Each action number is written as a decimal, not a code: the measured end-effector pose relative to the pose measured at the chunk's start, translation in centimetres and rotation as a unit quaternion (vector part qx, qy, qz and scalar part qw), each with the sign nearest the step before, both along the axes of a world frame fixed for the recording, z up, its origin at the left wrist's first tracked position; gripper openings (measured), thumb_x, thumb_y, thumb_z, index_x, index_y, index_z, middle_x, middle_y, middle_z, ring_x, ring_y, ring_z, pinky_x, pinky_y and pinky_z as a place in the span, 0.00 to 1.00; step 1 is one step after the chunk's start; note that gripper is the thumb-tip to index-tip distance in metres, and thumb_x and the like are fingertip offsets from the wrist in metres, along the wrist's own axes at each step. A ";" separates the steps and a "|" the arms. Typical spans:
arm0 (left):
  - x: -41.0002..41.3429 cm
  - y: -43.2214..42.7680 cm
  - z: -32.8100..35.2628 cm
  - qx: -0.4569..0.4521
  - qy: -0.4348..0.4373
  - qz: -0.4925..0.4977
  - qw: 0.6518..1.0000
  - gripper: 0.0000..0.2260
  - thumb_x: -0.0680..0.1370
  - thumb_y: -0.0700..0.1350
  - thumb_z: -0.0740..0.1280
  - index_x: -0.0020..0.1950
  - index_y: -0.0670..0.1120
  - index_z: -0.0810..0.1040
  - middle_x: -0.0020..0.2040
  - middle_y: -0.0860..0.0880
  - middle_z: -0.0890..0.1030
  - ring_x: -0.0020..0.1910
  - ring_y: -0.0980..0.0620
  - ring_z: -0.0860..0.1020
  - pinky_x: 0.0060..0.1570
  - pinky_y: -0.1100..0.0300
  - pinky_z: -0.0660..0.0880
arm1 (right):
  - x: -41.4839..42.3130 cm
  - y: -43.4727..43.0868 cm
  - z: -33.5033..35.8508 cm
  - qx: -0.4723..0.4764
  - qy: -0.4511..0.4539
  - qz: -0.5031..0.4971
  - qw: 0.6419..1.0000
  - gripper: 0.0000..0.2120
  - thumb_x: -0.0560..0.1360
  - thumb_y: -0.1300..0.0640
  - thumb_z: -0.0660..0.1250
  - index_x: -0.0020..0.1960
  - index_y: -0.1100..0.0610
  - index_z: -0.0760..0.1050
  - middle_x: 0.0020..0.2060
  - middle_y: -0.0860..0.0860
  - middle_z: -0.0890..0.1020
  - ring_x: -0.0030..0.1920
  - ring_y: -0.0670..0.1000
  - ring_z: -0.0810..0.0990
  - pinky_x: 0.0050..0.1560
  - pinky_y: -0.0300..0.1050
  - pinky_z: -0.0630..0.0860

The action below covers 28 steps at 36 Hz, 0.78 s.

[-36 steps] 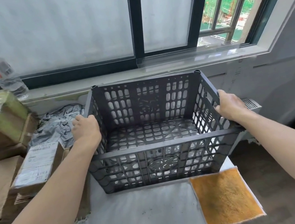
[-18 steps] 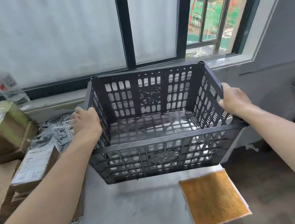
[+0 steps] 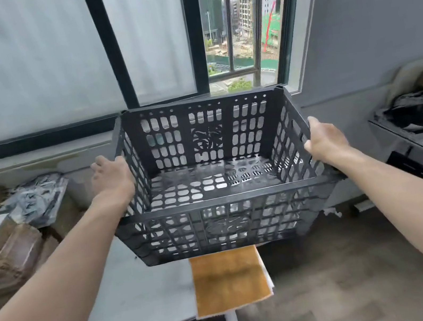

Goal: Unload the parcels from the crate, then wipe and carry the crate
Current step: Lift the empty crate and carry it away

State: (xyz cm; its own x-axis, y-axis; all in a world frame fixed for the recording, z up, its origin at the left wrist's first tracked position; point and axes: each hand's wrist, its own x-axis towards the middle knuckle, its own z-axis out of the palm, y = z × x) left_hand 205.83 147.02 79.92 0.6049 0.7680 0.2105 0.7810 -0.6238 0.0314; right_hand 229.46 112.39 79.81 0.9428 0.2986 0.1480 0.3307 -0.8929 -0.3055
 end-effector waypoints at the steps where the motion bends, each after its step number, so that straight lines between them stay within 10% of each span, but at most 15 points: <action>1: 0.3 -1.4 0.0 -0.002 -0.002 -0.002 1.000 0.15 0.77 0.30 0.61 0.62 0.37 0.72 0.61 0.33 0.67 0.60 0.35 0.68 0.58 0.45 0.71 | 0.2 -1.4 0.1 -0.001 -0.003 -0.002 1.000 0.22 0.77 0.63 0.61 0.70 0.62 0.63 0.51 0.62 0.78 0.49 0.63 0.76 0.46 0.51 0.72; 28: 16.7 -19.7 -1.9 -0.059 -0.024 -0.123 0.990 0.14 0.73 0.28 0.61 0.58 0.36 0.72 0.59 0.34 0.67 0.59 0.35 0.69 0.57 0.47 0.72 | 10.6 -23.8 -1.4 -0.030 0.006 -0.088 0.996 0.20 0.77 0.64 0.62 0.68 0.64 0.63 0.42 0.61 0.76 0.41 0.62 0.75 0.35 0.51 0.73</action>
State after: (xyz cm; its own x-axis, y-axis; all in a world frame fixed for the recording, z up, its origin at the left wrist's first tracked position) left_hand 222.51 127.28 78.00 0.7677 0.6203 0.1608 0.6024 -0.7842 0.1486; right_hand 240.09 88.58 78.41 0.9827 0.1375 0.1238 0.1652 -0.9533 -0.2529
